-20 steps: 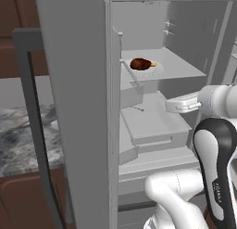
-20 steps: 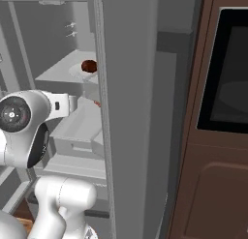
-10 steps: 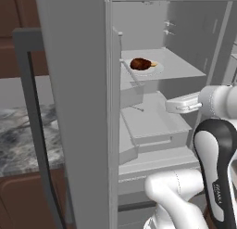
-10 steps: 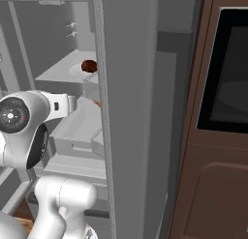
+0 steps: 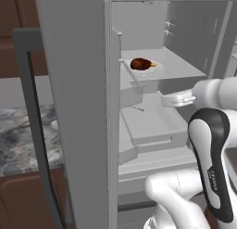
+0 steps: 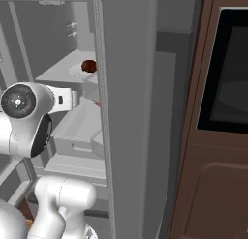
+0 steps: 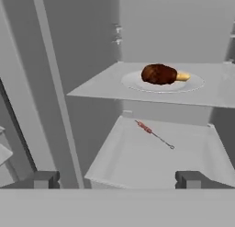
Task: Retrieve the steak from the fridge and place it on the saucepan with marinade on the stove.
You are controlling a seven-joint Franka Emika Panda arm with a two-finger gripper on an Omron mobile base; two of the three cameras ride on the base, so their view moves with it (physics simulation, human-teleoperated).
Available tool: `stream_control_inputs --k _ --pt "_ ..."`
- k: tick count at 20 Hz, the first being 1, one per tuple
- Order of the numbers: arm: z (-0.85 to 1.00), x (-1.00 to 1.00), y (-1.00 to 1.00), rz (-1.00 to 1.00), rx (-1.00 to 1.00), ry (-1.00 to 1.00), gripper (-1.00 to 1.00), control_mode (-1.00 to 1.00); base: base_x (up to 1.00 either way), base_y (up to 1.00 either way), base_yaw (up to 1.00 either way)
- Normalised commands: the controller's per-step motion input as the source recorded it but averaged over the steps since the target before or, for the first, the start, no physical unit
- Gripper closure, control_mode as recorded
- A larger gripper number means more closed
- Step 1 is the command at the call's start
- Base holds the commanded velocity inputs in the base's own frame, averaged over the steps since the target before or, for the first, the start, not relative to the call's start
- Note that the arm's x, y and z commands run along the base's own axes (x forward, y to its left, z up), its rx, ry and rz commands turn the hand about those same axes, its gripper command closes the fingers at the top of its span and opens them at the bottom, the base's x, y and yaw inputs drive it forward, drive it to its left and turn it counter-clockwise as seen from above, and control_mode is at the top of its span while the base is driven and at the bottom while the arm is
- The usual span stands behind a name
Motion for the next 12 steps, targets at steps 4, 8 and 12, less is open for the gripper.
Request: stream_control_inputs --k 4,8,12 --pt "0.06 0.17 0.03 0.0 -0.1 0.0 -1.0 -1.0 0.0 0.0 0.0" --pt "0.32 0.11 0.01 0.0 -0.08 0.0 -1.0 -1.0 0.0 0.0 0.0" --pt "0.29 0.04 0.0 0.01 -0.13 0.0 -1.0 -1.0 0.0 0.0 0.0"
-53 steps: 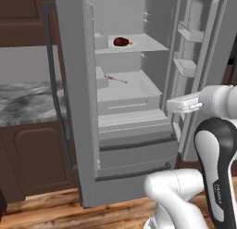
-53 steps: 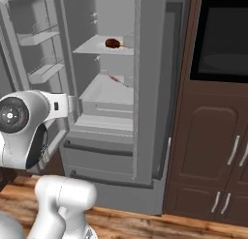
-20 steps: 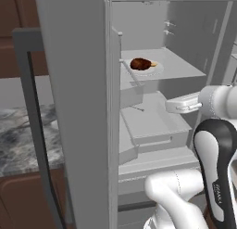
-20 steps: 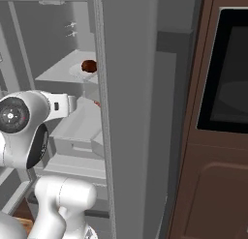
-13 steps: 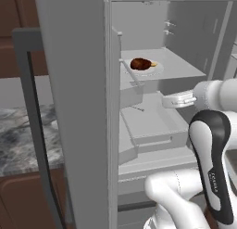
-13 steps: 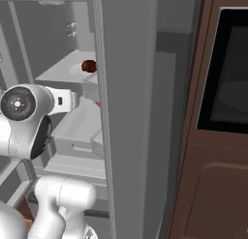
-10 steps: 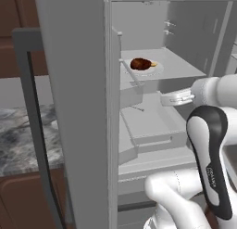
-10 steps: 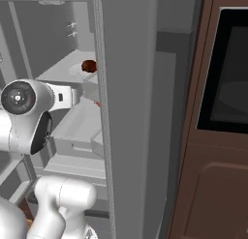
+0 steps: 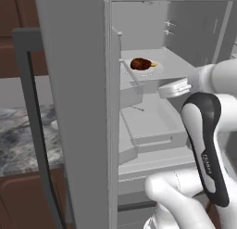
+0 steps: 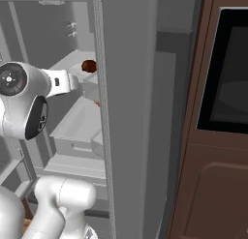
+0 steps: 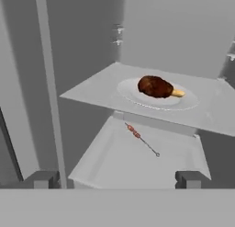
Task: Retrieve the steak from the fridge and place it on the saucepan with marinade on the stove.
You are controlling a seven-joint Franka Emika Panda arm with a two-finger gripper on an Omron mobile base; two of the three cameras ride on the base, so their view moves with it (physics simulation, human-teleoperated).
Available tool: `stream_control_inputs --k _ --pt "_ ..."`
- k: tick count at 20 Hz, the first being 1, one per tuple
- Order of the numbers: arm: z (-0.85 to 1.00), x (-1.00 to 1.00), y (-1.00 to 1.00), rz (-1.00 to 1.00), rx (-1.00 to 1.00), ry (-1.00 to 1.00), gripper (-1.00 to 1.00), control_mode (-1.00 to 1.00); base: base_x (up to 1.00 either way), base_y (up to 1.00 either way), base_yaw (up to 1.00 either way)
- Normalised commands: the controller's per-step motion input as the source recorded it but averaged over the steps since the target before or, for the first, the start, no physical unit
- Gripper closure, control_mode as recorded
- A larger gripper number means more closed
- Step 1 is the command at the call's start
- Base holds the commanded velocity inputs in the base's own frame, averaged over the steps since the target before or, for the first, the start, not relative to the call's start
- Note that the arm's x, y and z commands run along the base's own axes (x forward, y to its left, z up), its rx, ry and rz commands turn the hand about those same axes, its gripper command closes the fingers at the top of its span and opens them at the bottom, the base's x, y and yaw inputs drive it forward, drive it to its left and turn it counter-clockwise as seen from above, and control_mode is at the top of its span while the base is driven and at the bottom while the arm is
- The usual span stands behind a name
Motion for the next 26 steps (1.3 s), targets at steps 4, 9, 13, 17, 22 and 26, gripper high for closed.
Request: stream_control_inputs --k 4,9,13,17,22,26 --pt "0.29 0.06 0.0 0.05 -0.21 0.0 -1.0 -1.0 0.0 0.0 0.0" --pt "0.02 0.12 -0.15 0.16 -0.01 0.01 -1.0 -1.0 0.0 0.0 0.0" --pt "0.0 0.23 0.0 0.21 -0.04 0.08 -1.0 -1.0 0.0 0.0 0.0" --pt "0.0 0.25 0.0 0.21 -0.17 0.1 -1.0 -1.0 0.0 0.0 0.0" --pt "-0.02 0.33 -0.02 0.16 -0.2 0.05 -1.0 -1.0 0.0 0.0 0.0" --pt "-0.19 0.41 -0.17 0.05 -0.21 0.07 -1.0 -1.0 0.0 0.0 0.0"
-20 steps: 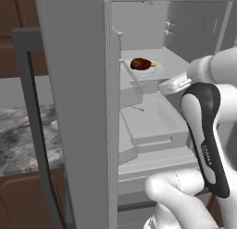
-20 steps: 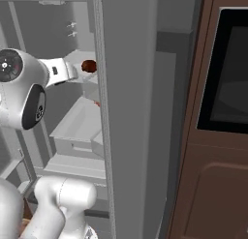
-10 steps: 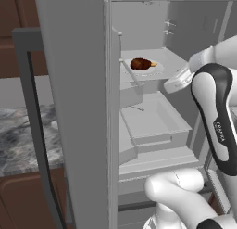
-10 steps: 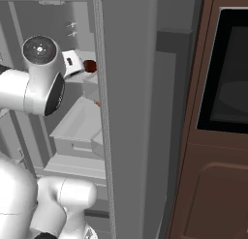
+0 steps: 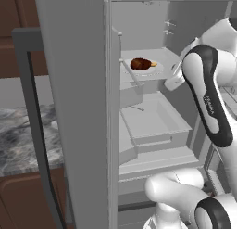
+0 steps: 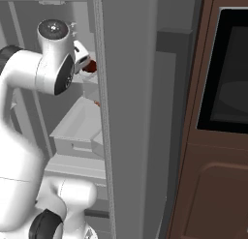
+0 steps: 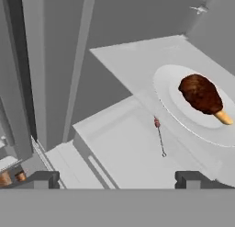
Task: Retrieve the steak from the fridge and place it on the saucepan with marinade on the stove.
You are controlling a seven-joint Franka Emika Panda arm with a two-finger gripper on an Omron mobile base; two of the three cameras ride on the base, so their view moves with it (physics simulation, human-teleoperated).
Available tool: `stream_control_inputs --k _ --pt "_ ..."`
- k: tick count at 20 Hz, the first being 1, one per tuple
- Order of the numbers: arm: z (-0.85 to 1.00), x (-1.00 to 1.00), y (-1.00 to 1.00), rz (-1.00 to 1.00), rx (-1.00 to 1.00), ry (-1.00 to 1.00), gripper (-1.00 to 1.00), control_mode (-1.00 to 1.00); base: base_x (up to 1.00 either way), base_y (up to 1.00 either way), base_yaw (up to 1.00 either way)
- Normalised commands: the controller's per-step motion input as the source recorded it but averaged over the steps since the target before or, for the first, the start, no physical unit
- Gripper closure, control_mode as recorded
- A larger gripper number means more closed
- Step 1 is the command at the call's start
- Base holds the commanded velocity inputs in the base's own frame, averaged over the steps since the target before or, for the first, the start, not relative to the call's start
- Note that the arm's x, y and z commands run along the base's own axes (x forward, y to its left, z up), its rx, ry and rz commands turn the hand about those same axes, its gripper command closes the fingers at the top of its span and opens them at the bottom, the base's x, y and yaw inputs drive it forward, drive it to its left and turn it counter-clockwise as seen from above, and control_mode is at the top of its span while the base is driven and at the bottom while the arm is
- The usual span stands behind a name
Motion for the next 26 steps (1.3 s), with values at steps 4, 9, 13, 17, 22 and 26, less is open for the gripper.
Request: stream_control_inputs --k 4,9,13,17,22,26 --pt "-0.33 0.32 -0.07 0.0 -0.19 0.0 -1.0 -1.0 0.0 0.0 0.0" --pt "-0.03 0.19 0.0 -0.01 -0.03 0.02 -1.0 -1.0 0.0 0.0 0.0" --pt "0.0 0.51 0.0 0.02 0.0 0.08 -1.0 -1.0 0.0 0.0 0.0" --pt "0.0 0.52 -0.02 0.08 0.0 0.09 -1.0 -1.0 0.0 0.0 0.0" --pt "0.0 0.36 -0.04 0.1 -0.01 0.01 -1.0 -1.0 0.0 0.0 0.0" --pt "0.0 0.31 -0.01 0.19 -0.08 0.0 -1.0 -1.0 0.0 0.0 0.0"
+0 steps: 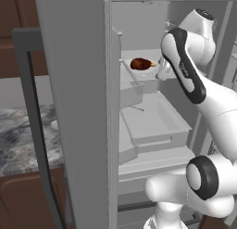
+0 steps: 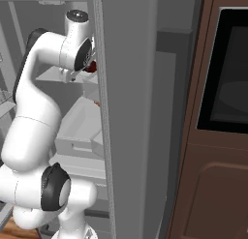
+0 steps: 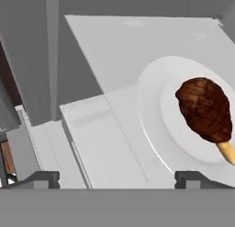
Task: Retrieve the steak from the fridge and place it on the saucepan with marinade on the stove.
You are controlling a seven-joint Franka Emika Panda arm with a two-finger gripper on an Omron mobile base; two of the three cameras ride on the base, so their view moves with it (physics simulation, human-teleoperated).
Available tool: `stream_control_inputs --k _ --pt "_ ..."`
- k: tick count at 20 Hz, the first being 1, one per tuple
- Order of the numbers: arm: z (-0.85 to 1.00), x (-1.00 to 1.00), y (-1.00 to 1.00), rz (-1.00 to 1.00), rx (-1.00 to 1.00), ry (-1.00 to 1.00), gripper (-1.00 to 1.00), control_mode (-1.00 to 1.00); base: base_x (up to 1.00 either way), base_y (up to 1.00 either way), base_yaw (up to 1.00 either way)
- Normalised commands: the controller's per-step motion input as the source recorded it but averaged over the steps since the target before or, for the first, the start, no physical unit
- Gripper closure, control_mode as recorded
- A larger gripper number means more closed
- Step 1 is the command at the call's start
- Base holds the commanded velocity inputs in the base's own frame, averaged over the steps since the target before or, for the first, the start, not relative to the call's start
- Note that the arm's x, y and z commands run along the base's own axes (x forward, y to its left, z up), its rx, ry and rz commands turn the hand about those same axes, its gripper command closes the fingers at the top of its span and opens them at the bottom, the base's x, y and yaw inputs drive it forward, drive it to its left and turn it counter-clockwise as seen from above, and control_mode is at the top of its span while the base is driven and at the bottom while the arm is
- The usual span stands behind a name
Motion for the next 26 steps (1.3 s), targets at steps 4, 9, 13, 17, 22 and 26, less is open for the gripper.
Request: stream_control_inputs --k 4,9,13,17,22,26 --pt "0.0 0.01 0.0 0.15 -0.23 0.0 -1.0 -1.0 0.0 0.0 0.0" --pt "0.0 0.0 0.0 0.14 -0.25 0.0 -1.0 -1.0 0.0 0.0 0.0" --pt "0.0 0.0 -0.01 0.22 -0.16 0.0 -1.0 -1.0 0.0 0.0 0.0" --pt "-0.03 0.0 -0.15 0.24 -0.09 0.0 -1.0 -1.0 0.0 0.0 0.0" --pt "-0.16 0.0 -0.1 0.27 -0.09 0.0 -1.0 -1.0 0.0 0.0 0.0" --pt "-0.18 0.0 -0.09 0.27 -0.1 0.0 -1.0 -1.0 0.0 0.0 0.0"
